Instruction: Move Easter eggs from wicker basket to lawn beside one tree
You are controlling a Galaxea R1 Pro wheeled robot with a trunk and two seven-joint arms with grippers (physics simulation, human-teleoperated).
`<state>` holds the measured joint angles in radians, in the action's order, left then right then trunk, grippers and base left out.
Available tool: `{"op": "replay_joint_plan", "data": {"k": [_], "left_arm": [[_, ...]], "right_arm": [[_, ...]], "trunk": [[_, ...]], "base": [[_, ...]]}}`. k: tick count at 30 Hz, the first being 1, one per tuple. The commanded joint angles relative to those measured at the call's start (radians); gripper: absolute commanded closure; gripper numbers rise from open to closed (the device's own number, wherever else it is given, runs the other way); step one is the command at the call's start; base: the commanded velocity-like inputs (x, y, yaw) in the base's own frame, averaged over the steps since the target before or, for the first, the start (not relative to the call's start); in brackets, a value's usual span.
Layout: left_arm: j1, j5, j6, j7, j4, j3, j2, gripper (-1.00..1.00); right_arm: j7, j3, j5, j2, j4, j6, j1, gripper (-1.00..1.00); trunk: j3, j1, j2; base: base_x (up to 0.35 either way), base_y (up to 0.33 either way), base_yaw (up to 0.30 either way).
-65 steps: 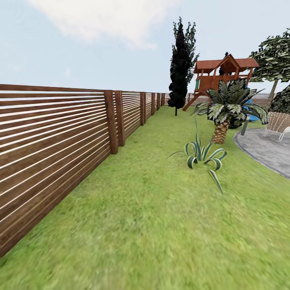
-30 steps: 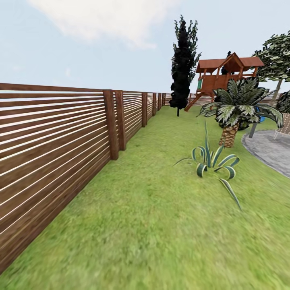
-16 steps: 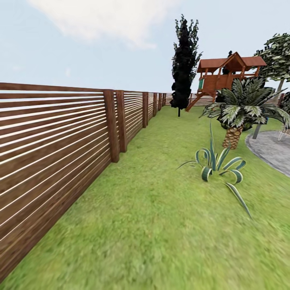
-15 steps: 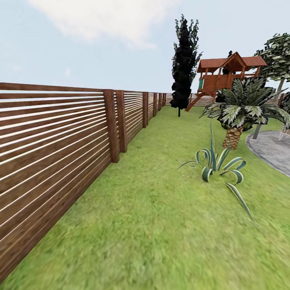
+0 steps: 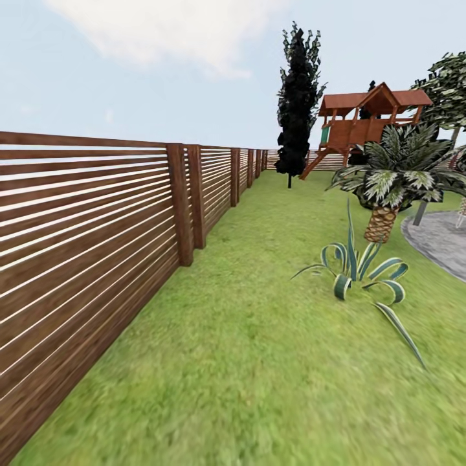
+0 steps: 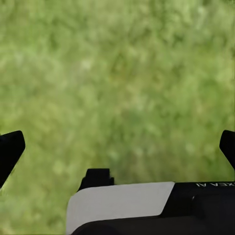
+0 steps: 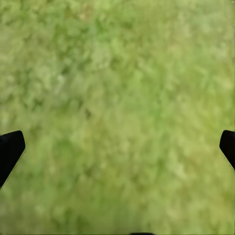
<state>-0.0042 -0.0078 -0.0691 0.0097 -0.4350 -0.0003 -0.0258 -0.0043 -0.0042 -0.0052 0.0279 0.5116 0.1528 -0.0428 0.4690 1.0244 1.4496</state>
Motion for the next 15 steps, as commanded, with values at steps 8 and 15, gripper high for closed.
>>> {"op": "replay_joint_plan", "data": {"k": [8,15], "left_arm": [[0.0,-0.001,-0.005,0.001,-0.002,0.002,0.007,-1.0],[0.0,-0.003,-0.03,0.001,-0.002,0.002,0.007,-1.0]], "right_arm": [[0.0,0.0,0.006,-0.033,0.001,0.005,-0.001,-1.0],[0.001,0.001,0.008,-0.038,0.003,0.005,-0.001,-1.0]], "trunk": [[0.001,0.001,0.0],[0.001,0.001,0.0]], "base": [[0.334,0.098,0.0],[0.334,0.046,-0.036]]}}
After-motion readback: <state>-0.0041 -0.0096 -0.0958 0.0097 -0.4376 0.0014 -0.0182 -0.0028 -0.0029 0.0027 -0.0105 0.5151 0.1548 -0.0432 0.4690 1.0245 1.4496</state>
